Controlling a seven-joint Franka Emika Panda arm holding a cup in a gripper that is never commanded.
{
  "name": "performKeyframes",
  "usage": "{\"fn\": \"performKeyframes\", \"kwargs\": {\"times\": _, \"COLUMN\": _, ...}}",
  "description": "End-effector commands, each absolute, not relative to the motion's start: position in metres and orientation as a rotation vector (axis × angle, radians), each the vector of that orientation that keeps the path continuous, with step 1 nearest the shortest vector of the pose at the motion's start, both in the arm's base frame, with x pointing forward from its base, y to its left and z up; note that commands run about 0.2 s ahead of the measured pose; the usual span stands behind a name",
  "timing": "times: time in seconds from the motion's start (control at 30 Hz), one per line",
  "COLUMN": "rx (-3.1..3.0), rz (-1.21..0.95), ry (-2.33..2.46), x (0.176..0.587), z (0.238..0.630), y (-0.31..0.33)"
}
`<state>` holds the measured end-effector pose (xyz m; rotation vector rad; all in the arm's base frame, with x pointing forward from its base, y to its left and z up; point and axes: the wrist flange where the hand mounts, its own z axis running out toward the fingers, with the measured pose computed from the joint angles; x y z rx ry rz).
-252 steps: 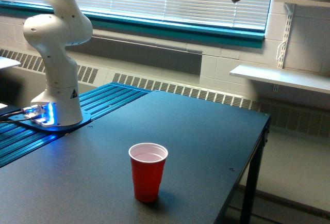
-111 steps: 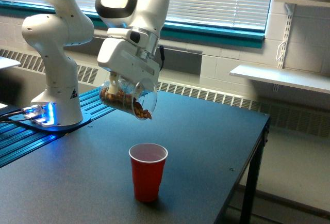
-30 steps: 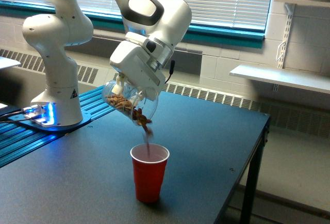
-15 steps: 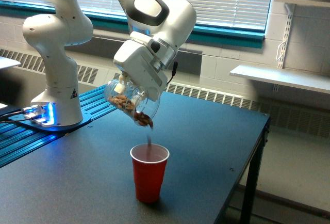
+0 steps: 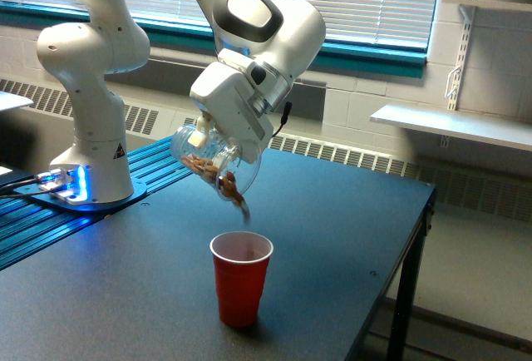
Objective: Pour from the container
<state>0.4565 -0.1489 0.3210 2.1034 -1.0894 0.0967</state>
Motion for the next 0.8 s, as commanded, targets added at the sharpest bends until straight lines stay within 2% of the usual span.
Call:
{"fn": "performKeyframes", "kwargs": {"times": 0.03, "rx": 2.077, "rz": 0.096, "ry": -1.079, "x": 0.4612, "z": 0.3226, "y": -0.1446}}
{"fn": "performKeyframes", "kwargs": {"times": 0.8, "rx": 2.009, "rz": 0.059, "ry": -1.065, "x": 0.4685, "z": 0.3273, "y": -0.1395}}
